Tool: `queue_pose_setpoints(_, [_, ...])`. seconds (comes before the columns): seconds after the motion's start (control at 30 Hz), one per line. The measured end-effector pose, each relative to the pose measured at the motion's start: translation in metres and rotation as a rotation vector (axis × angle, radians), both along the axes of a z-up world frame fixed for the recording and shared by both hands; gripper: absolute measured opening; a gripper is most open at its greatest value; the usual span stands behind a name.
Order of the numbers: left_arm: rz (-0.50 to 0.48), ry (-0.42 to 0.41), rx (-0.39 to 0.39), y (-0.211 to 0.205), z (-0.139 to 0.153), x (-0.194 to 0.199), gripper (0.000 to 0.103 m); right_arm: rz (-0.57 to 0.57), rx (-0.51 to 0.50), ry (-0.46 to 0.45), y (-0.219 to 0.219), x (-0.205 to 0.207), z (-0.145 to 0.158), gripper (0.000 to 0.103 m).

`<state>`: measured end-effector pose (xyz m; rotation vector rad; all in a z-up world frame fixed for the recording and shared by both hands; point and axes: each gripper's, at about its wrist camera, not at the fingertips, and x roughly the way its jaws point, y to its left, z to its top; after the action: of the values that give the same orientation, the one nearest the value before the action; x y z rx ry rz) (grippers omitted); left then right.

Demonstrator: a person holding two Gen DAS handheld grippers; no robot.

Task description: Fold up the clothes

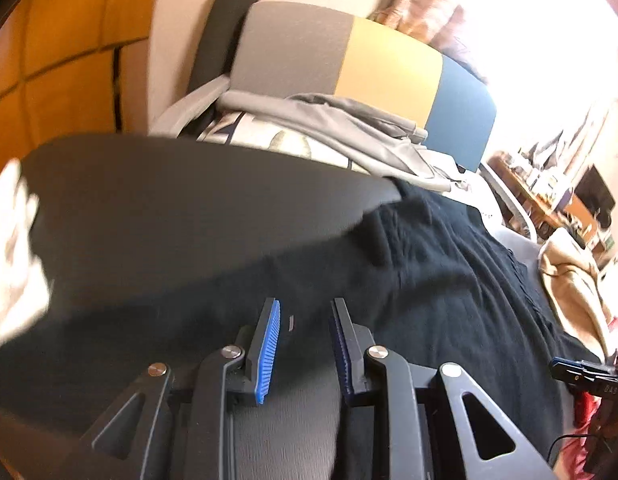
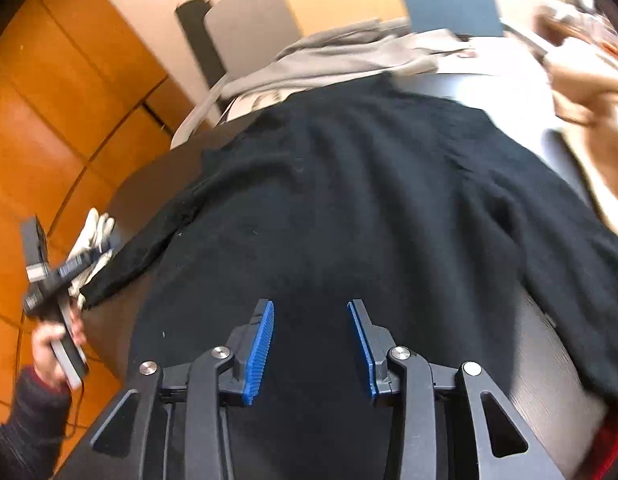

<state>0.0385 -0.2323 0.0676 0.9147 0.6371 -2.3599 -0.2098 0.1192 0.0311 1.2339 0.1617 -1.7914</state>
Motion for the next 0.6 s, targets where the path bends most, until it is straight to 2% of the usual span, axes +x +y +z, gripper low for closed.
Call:
queue_pose_setpoints(0.13, [-0.114, -0.031, -0.009, -0.013, -0.006, -0.062, 0.025, 0.022, 0.009, 0.028, -0.041, -0.013, 0.001, 0.04])
queue_pose_setpoints(0.2, [-0.161, -0.09, 0.028, -0.022, -0.023, -0.091, 0.025, 0.018, 0.002, 0.032, -0.055, -0.025, 0.003, 0.043])
queue_pose_setpoints(0.27, [-0.189, -0.151, 0.061, -0.029, -0.041, -0.112, 0.025, 0.006, 0.004, 0.043, -0.066, -0.039, 0.003, 0.049])
queue_pose_setpoints(0.3, [-0.189, -0.181, 0.056, -0.032, -0.051, -0.117, 0.025, 0.0, 0.007, 0.049, -0.07, -0.045, 0.004, 0.05])
queue_pose_setpoints(0.43, [-0.192, -0.197, -0.001, -0.035, -0.065, -0.118, 0.025, -0.046, 0.058, 0.107, -0.079, -0.068, 0.0, 0.05])
queue_pose_setpoints(0.57, [-0.107, -0.244, -0.079, -0.056, -0.068, -0.12, 0.028, -0.093, 0.159, 0.158, -0.087, -0.092, -0.019, 0.05])
queue_pose_setpoints(0.6, [-0.093, -0.243, -0.073, -0.062, -0.068, -0.121, 0.028, -0.093, 0.18, 0.165, -0.09, -0.098, -0.025, 0.05])
